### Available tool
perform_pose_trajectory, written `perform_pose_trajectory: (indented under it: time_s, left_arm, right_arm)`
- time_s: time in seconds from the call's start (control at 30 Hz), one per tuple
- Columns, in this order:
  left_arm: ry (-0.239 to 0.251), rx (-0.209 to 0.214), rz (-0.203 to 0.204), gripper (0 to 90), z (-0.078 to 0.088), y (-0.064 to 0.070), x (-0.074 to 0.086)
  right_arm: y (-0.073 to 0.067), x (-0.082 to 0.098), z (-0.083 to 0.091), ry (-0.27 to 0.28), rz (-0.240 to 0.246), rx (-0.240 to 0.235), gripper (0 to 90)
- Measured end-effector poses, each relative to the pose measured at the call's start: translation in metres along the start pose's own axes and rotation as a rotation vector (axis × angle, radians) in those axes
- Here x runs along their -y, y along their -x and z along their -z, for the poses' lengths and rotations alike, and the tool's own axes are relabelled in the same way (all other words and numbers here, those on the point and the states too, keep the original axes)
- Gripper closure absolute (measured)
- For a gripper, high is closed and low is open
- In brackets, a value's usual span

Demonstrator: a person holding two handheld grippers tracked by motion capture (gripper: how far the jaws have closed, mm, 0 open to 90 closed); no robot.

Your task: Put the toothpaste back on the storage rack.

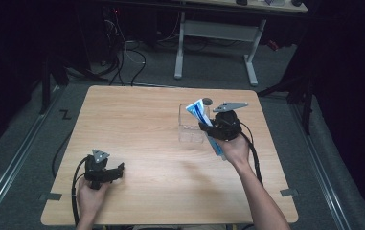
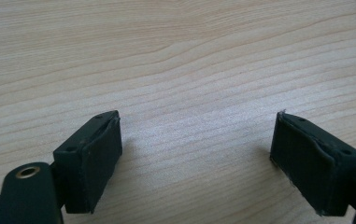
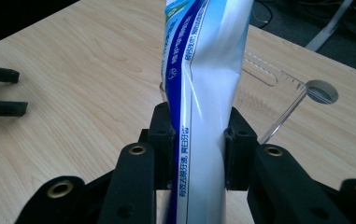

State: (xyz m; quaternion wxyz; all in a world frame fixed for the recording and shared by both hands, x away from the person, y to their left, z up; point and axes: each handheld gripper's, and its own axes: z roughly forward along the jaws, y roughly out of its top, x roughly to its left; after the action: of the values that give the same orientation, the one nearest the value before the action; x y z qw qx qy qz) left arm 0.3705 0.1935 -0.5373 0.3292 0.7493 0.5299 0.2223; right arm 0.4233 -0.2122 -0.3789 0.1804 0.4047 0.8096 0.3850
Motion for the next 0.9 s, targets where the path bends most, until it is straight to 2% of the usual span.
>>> perform_pose_trajectory:
  time_s: [0.2, 0.4, 0.9]
  left_arm:
    - [0.001, -0.001, 0.0, 17.0, 0.0, 0.0, 0.0]
    - [-0.001, 0.0, 0.0, 17.0, 0.0, 0.0, 0.0]
    - [0.0, -0.001, -0.001, 17.0, 0.0, 0.0, 0.0]
  right_arm:
    - [0.004, -0.004, -0.005, -0.005, -0.012, 0.005, 70.2]
    - [0.005, -0.011, -0.008, -0.006, -0.003, 0.01, 70.2]
    - [0.009, -0.03, -0.018, 0.022, -0.003, 0.012, 70.2]
